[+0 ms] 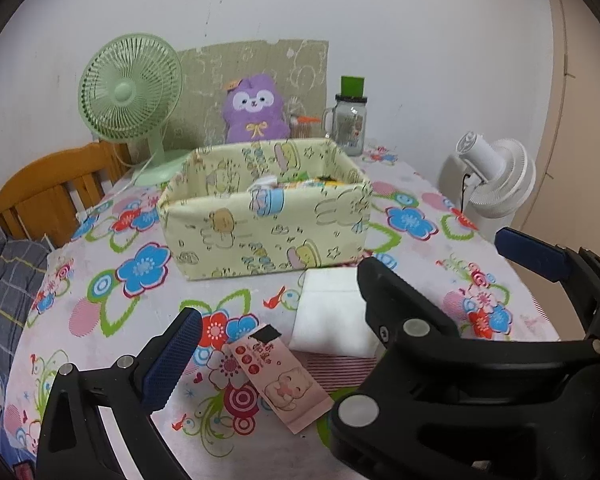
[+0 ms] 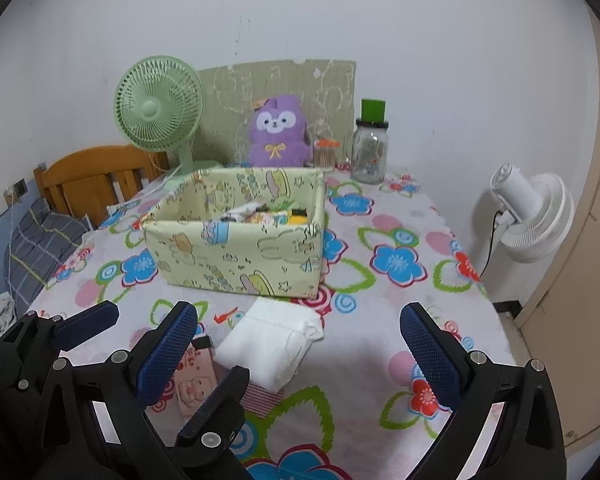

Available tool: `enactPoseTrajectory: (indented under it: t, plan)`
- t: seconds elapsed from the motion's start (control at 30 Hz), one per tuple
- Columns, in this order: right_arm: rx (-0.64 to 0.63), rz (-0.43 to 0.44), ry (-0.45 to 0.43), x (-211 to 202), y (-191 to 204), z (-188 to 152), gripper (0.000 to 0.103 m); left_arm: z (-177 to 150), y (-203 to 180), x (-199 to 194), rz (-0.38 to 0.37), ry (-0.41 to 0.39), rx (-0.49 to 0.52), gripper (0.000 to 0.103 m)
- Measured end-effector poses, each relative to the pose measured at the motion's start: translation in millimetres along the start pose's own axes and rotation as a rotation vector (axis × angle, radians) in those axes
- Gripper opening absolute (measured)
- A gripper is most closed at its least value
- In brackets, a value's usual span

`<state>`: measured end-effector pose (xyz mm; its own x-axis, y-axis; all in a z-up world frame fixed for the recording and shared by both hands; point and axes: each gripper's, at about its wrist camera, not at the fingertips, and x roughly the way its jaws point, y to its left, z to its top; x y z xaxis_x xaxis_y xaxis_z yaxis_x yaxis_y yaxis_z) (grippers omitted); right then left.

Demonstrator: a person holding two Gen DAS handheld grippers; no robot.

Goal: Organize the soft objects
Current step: 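Withdraw both tools from the box toward the pink pack and white pouch, then grasp the pink wet-wipe pack with the left tool while the right tool grasps the white cloth pouch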

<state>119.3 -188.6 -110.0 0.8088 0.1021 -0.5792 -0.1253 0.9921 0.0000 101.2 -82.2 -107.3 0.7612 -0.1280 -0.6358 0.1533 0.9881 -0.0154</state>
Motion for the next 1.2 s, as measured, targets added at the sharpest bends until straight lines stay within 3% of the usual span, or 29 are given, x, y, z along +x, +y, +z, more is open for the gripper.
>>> enactPoseTrajectory:
  t: [0.33, 0.77, 1.03, 1.13, 1.2]
  plan:
    - [-0.034, -0.011, 0.065, 35.2, 2.3, -17.2, 0.102, -20.3, 11.0, 37.1, 0.028, 0.105, -0.077, 0.102]
    - [0.044, -0.043, 0.147, 64.3, -22.8, -37.8, 0.102, -39.2, 19.9, 75.9, 0.029, 0.214, -0.142, 0.099]
    - [0.051, -0.030, 0.171, 71.0, -24.6, -44.1, 0.102, -44.4, 12.3, 75.5, 0.106, 0.216, -0.111, 0.088]
    - [0.041, -0.019, 0.169, 70.5, -18.5, -44.4, 0.102, -46.1, 12.4, 73.2, 0.104, 0.210, -0.109, 0.079]
    - [0.028, -0.013, 0.169, 70.2, -13.5, -44.1, 0.102, -46.7, 14.0, 71.9, 0.107, 0.206, -0.114, 0.067]
